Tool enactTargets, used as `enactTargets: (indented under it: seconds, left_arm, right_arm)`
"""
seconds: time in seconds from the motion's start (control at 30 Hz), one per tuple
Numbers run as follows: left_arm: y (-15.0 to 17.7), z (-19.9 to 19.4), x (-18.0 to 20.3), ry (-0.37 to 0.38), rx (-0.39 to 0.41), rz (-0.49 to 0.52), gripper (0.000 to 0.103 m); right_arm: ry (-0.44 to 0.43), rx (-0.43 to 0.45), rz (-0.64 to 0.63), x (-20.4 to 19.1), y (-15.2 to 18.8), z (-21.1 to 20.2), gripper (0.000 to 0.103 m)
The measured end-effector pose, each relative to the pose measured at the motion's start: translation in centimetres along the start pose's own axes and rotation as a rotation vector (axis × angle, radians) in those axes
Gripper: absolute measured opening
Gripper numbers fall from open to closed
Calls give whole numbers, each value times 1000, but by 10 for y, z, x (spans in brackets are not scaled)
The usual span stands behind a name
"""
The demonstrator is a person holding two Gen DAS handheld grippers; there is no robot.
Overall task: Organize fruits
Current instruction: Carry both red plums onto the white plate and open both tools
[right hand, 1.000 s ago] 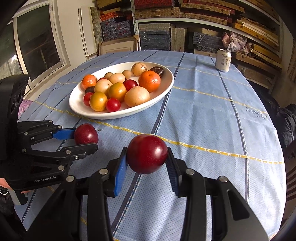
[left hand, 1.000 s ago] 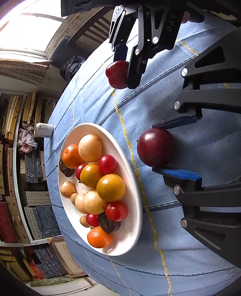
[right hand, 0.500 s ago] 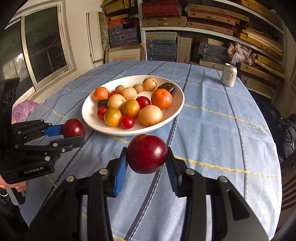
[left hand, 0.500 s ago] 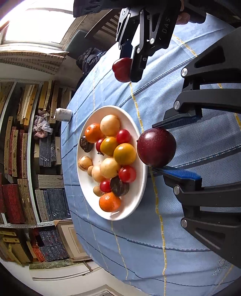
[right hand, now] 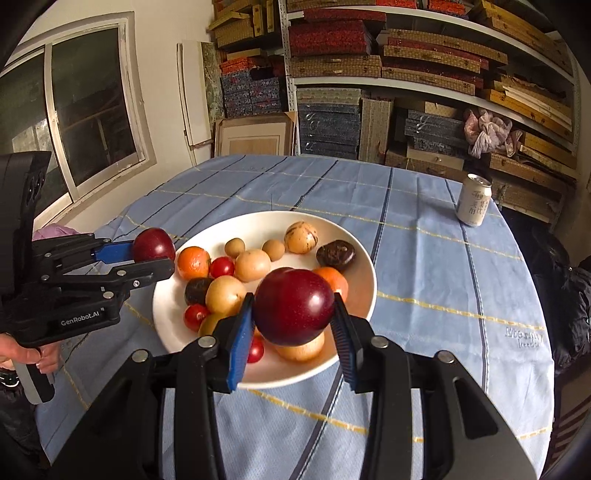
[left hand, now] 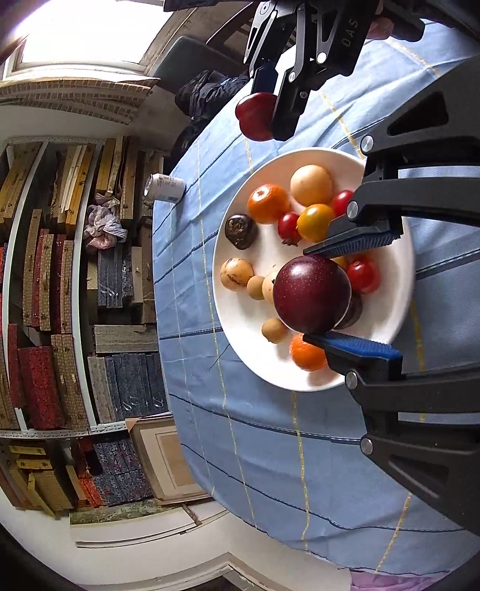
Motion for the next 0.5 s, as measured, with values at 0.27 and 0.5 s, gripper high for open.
enactTargets:
  seconds: [0.27, 0.5]
  left_arm:
    - [-24, 50, -32, 22, -51, -26, 40]
    - [-41, 81, -47, -21, -54, -24, 40]
  right_arm:
    - [-33, -41, -5, -5, -29, 68, 39]
    - [-13, -91, -8, -7, -39, 117, 39]
Point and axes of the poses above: each gripper's, at about its wrist camera, not at the fingertips, and z roughly the way its jaws point, x to its right, y to its underside, the point moved 3 cm from there along z, roughly the way its jaws point, and after that the axes turned 12 degrees about y, right-handed, at the moved point
